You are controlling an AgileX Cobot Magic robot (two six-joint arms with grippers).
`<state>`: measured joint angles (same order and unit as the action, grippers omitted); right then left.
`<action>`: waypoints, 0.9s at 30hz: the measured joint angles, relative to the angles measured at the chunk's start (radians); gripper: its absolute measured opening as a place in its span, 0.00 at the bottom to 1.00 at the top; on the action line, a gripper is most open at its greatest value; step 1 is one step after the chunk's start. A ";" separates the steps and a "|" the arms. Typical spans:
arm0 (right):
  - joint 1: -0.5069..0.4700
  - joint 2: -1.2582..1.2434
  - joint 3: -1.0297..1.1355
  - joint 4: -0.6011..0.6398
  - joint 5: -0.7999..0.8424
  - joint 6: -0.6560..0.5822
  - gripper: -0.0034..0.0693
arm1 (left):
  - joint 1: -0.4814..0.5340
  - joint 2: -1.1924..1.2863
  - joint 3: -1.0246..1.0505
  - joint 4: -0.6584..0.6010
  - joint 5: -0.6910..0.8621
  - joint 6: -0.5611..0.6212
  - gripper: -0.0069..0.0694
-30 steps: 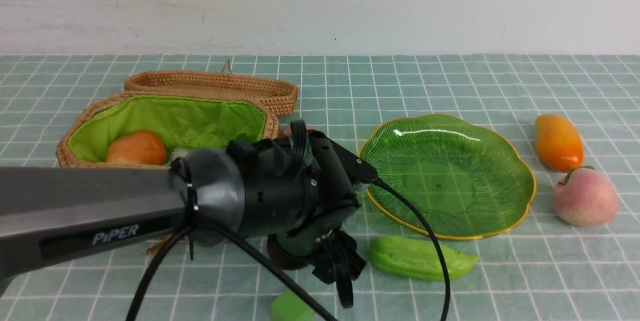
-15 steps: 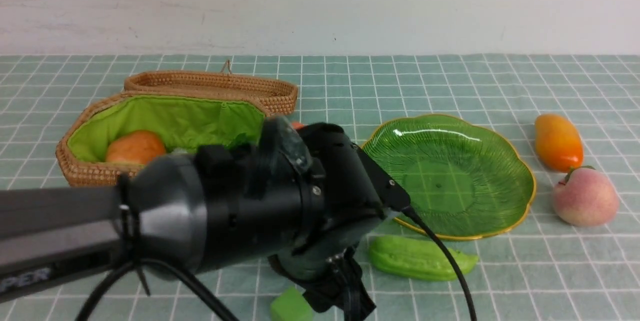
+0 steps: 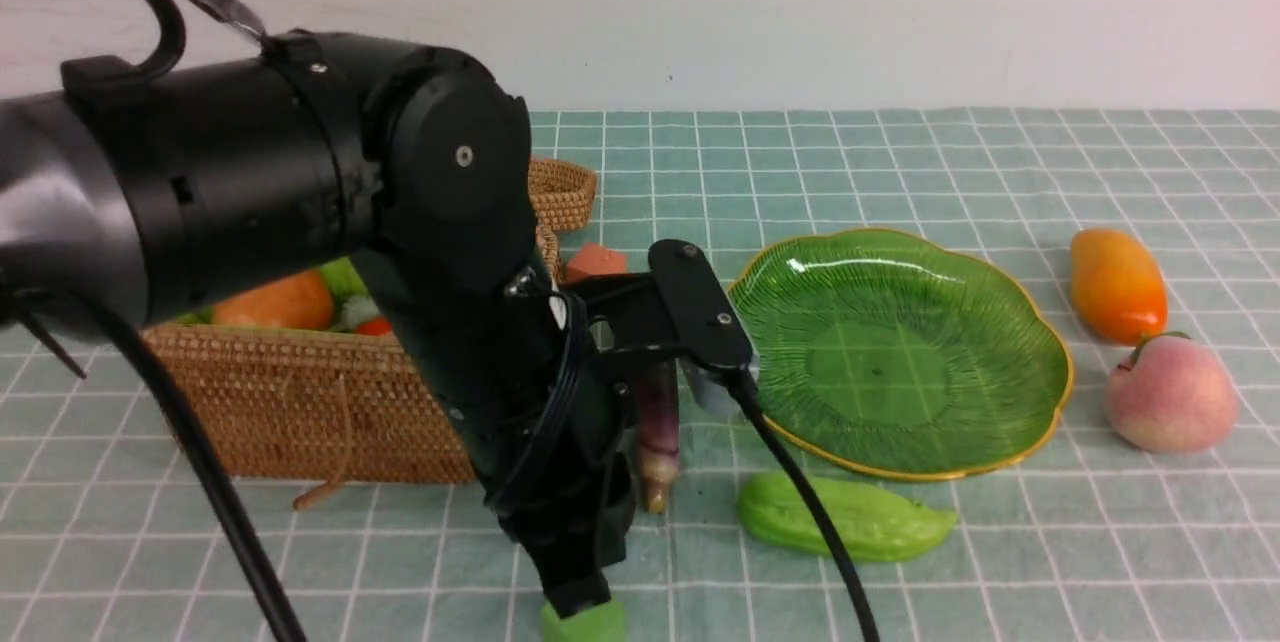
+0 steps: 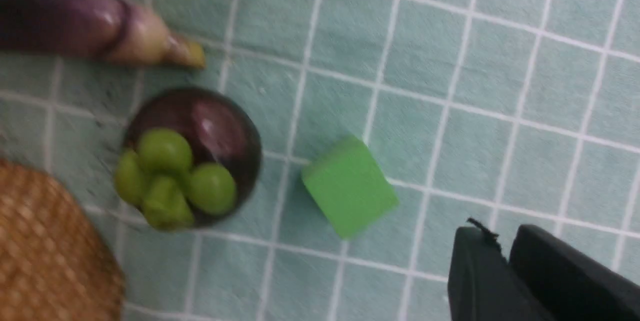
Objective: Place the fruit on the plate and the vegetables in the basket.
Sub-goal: Grab a mangosteen with your left arm and put it on the plate on the right
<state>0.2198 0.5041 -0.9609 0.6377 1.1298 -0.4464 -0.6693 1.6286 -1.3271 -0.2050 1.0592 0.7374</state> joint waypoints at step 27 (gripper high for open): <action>0.000 0.000 0.000 -0.022 0.038 -0.001 0.37 | 0.003 0.225 -0.002 0.295 -0.262 0.378 0.86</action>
<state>0.2198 0.5041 -0.9609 0.6157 1.1681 -0.4471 -0.6661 1.8537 -1.3293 0.0903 0.7977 1.1155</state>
